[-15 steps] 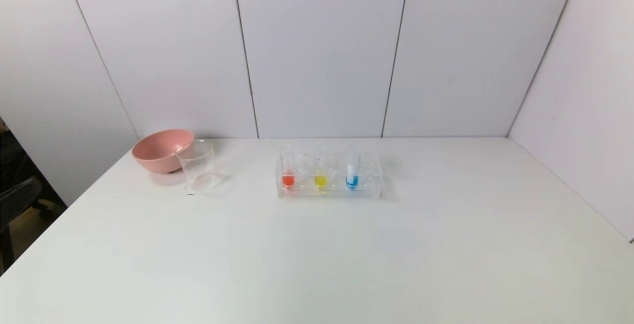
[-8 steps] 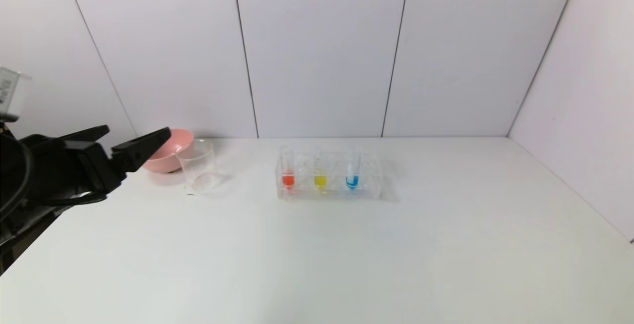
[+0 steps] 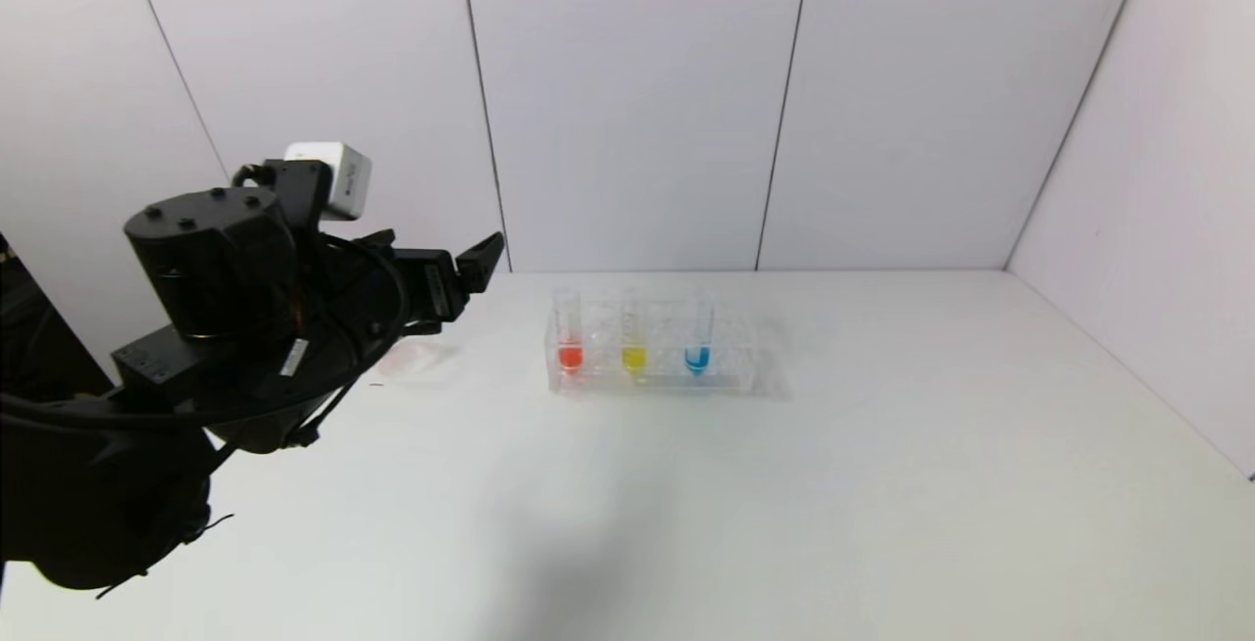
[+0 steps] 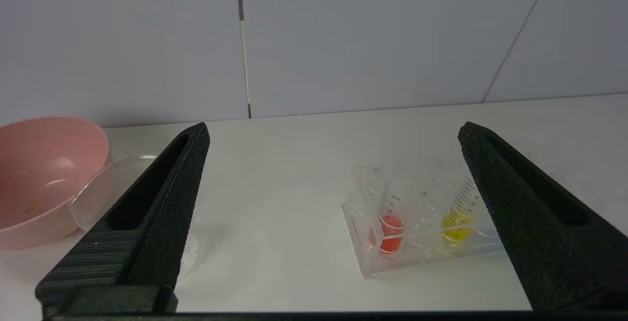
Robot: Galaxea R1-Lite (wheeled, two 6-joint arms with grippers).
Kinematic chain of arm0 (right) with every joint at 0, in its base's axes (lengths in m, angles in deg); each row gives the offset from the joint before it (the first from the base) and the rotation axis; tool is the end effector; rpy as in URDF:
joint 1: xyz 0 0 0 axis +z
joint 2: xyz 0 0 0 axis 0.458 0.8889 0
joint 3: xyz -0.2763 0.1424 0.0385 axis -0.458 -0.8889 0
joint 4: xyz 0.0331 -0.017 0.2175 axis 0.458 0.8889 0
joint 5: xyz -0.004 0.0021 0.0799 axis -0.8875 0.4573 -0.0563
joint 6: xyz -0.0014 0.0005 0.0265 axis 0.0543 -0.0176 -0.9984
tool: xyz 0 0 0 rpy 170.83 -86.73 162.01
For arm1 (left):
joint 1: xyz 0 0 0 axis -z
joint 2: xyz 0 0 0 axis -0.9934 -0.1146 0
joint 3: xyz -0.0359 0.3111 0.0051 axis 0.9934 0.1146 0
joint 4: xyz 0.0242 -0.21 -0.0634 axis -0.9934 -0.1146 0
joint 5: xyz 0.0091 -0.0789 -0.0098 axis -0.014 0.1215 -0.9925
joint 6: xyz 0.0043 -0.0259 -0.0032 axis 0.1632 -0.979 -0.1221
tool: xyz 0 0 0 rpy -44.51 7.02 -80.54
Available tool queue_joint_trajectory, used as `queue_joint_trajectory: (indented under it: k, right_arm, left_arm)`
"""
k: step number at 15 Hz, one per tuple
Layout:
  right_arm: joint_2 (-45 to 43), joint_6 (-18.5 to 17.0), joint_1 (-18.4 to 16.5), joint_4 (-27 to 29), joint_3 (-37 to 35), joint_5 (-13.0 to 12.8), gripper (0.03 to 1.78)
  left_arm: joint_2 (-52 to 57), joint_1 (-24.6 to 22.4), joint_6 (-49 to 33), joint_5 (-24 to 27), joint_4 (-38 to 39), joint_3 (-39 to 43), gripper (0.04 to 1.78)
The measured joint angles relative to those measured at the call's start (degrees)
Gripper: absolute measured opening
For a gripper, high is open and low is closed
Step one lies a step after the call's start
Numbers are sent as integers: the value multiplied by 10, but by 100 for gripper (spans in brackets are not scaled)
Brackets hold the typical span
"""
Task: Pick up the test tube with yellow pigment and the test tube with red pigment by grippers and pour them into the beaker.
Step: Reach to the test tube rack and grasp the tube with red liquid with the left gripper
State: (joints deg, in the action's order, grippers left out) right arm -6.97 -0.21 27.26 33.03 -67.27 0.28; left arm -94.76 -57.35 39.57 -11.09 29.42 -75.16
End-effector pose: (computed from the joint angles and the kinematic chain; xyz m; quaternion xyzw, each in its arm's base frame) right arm 0.0007 0.0001 0.0757 0.0026 0.0009 -0.0021 1.0000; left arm 0.2853 -0.1325 0.1862 -0.0542 -0.0180 -0.1065 0.9927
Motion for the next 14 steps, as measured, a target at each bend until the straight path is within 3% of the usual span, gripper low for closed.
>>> queue_joint_trajectory:
  k: [5,14]
  right_arm:
    - [0,0,0,0,0,0,170]
    - [0,0,0,0,0,0,170]
  left_arm:
    - [-105,38,20,-50,53,-56,178]
    - [-225,68,26,-92,104,-108,178]
